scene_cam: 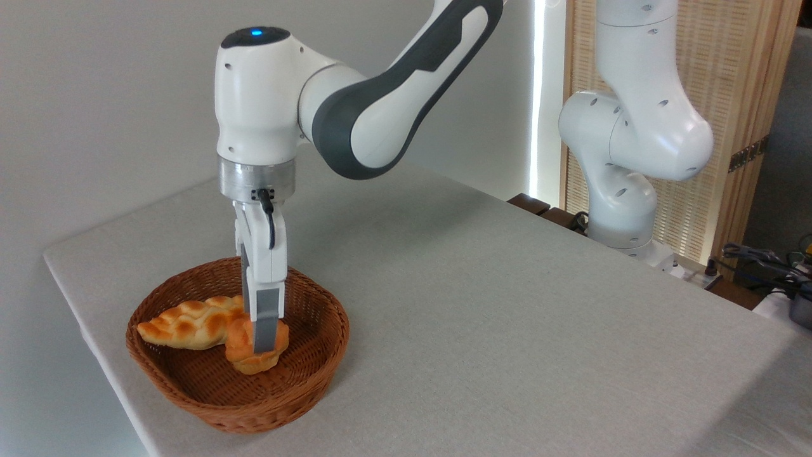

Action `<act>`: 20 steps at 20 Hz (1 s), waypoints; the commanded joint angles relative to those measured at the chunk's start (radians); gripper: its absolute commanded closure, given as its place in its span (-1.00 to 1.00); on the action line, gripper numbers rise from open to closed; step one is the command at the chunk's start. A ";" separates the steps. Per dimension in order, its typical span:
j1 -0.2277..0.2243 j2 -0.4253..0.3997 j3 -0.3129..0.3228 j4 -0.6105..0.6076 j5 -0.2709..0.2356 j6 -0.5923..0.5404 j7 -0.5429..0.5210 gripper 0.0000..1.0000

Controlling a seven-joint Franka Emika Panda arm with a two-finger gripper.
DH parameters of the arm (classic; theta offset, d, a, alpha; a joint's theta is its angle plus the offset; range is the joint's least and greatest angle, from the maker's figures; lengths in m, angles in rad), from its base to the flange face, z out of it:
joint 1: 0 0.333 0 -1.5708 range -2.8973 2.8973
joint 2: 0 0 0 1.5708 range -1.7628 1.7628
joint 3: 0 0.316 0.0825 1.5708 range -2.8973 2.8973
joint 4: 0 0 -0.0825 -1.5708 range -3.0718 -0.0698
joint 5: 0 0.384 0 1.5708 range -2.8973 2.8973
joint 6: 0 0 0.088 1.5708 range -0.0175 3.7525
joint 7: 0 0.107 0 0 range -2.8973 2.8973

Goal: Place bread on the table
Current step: 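Lower the gripper into the basket over the round orange bun, then close the gripper on the round orange bun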

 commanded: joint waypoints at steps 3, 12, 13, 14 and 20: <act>0.003 0.019 -0.001 -0.015 0.041 0.064 0.012 -0.44; 0.001 0.017 -0.016 -0.071 0.121 0.109 0.010 -0.02; 0.001 0.017 -0.016 -0.071 0.121 0.110 0.010 0.08; 0.003 0.017 -0.016 -0.071 0.121 0.109 0.010 0.18; 0.003 0.014 -0.016 -0.070 0.119 0.110 0.009 0.37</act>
